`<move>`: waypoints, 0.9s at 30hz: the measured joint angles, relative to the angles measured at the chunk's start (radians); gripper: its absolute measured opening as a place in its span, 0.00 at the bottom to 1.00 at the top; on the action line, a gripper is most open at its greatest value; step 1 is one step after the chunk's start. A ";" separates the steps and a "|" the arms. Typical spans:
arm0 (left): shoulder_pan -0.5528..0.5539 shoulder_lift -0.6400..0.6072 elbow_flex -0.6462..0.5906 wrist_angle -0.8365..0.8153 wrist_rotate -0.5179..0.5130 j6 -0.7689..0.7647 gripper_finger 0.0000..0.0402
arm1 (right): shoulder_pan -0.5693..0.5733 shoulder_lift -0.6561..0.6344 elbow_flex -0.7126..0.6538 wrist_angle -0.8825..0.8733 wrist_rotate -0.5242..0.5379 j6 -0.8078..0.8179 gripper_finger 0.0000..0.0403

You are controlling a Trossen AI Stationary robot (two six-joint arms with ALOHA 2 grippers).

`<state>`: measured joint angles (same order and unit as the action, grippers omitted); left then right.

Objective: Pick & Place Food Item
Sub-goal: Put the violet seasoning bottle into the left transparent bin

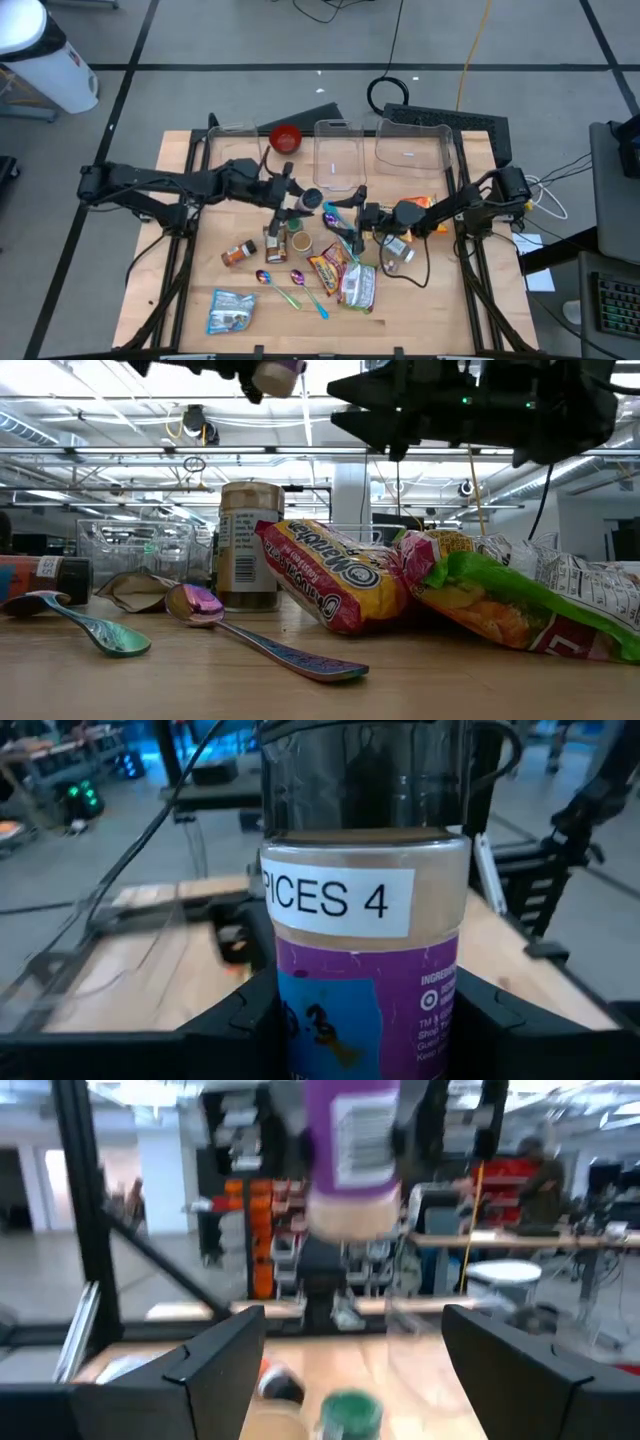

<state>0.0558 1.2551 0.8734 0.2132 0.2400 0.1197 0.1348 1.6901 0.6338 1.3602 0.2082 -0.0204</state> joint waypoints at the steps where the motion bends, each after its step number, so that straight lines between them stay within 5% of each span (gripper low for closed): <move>1: 0.002 0.019 0.000 0.029 0.007 -0.002 0.45 | -0.005 0.004 0.000 0.017 0.000 0.000 0.73; 16: 0.005 0.279 0.000 0.443 0.058 -0.025 0.45 | -0.018 0.014 0.007 0.057 0.000 0.035 0.73; 27: 0.005 0.306 0.000 0.504 0.058 -0.026 0.45 | -0.018 0.014 0.007 0.049 -0.001 0.038 0.73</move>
<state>0.0612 1.5608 0.8734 0.7173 0.2981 0.0933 0.1173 1.7042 0.6407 1.4094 0.2077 0.0174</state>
